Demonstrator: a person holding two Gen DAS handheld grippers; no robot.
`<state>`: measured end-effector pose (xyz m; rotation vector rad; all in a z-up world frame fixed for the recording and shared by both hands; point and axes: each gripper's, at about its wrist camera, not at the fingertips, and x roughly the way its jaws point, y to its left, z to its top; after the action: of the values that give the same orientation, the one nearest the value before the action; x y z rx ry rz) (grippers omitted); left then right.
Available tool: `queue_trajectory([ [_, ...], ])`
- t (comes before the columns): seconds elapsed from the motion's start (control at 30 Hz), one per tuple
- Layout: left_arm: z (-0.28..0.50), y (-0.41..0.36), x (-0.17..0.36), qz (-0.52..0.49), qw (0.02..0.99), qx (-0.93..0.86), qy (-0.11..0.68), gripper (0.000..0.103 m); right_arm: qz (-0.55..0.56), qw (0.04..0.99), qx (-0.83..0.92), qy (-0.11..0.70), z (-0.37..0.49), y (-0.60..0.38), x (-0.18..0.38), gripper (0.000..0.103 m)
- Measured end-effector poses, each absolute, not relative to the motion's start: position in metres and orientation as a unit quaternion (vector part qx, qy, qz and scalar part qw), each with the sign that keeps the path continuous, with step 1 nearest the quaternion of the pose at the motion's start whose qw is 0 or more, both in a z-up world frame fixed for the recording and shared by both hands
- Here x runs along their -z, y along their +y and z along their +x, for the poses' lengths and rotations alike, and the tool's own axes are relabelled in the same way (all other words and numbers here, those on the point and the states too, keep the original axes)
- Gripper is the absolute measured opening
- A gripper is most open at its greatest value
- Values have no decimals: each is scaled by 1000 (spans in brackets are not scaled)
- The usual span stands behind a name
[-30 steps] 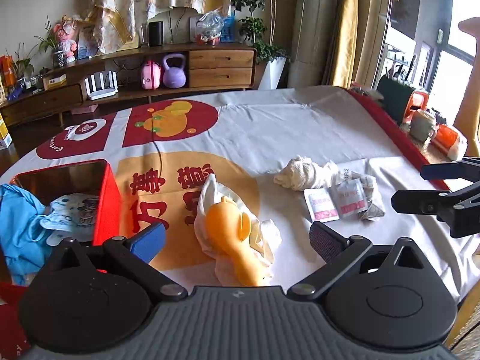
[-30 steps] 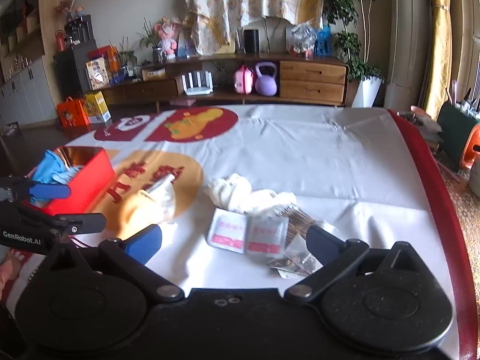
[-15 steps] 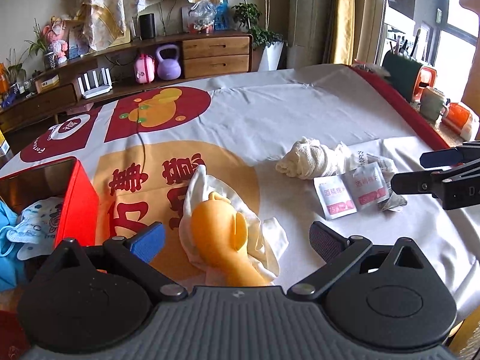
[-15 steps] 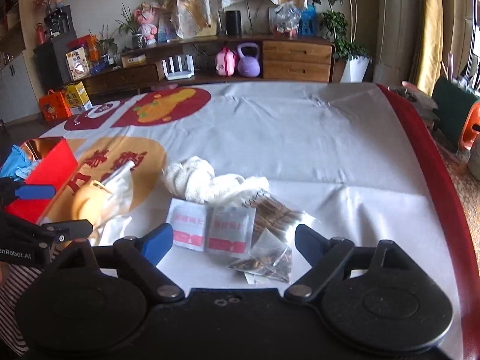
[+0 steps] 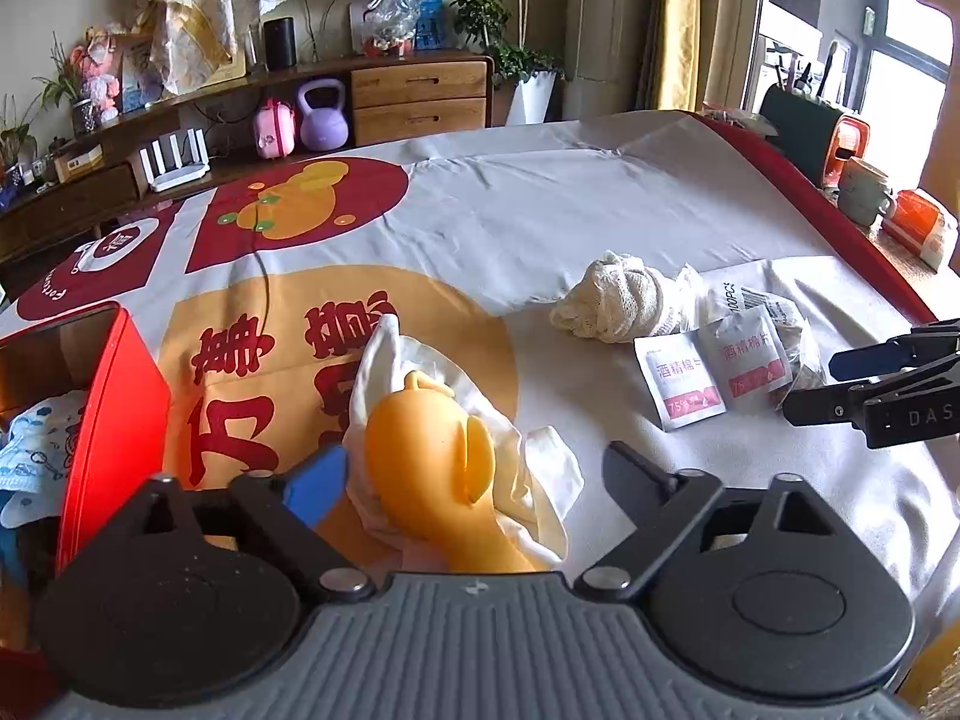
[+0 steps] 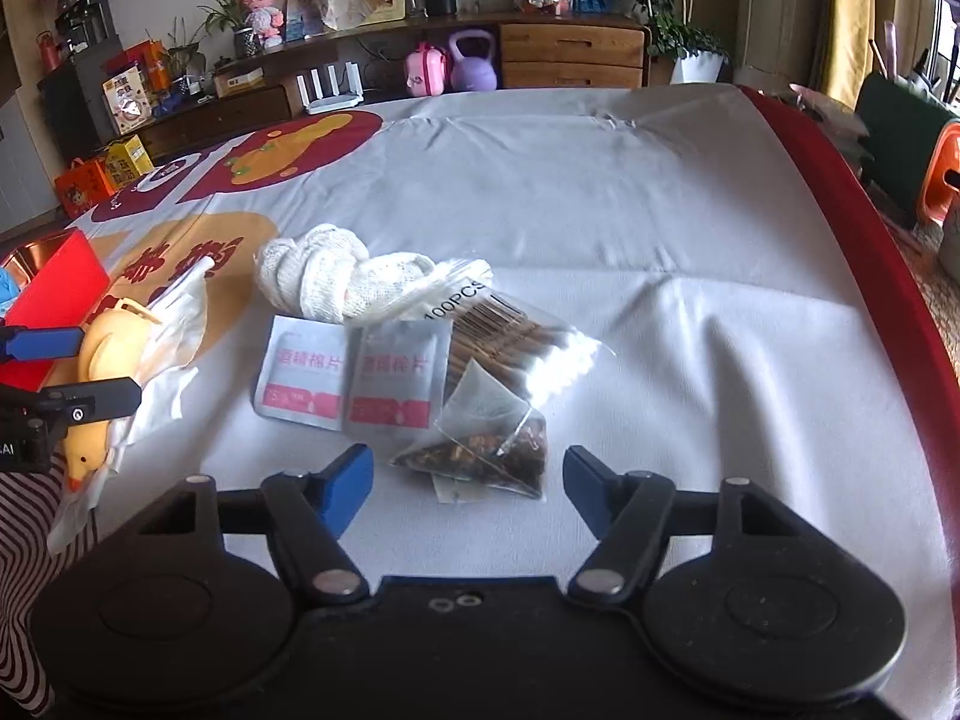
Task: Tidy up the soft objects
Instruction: 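Move both tools back from the tin toward the yellow duck and wipes, then grasp the yellow duck with the left tool while the right tool grasps the swab bag, then lift and carry the duck with the left tool while the right tool carries the bag toward the tin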
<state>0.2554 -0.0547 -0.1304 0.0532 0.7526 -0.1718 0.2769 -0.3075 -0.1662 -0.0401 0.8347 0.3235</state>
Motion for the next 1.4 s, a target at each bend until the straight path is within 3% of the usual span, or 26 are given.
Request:
queue_trajectory([
  [0.1,258,-54,131,23,925,82,369,69,-16,901,-155,405,278,-308,168,55],
  [0.4,268,-44,138,17,917,45,395,44,-23,904,-139,404,277,-308,168,33],
  [0.47,268,-43,138,19,918,43,395,40,-24,905,-134,404,277,-308,168,22],
  [0.53,267,-41,136,17,918,45,393,36,-19,905,-130,405,275,-309,167,17],
  [0.6,266,-41,134,18,918,45,393,34,-13,906,-125,404,273,-311,165,11],
  [0.83,260,-38,128,8,918,48,394,32,-4,913,-122,389,259,-314,152,4],
  [1.4,242,-28,99,-15,922,65,381,29,28,928,-128,348,233,-317,117,3],
])
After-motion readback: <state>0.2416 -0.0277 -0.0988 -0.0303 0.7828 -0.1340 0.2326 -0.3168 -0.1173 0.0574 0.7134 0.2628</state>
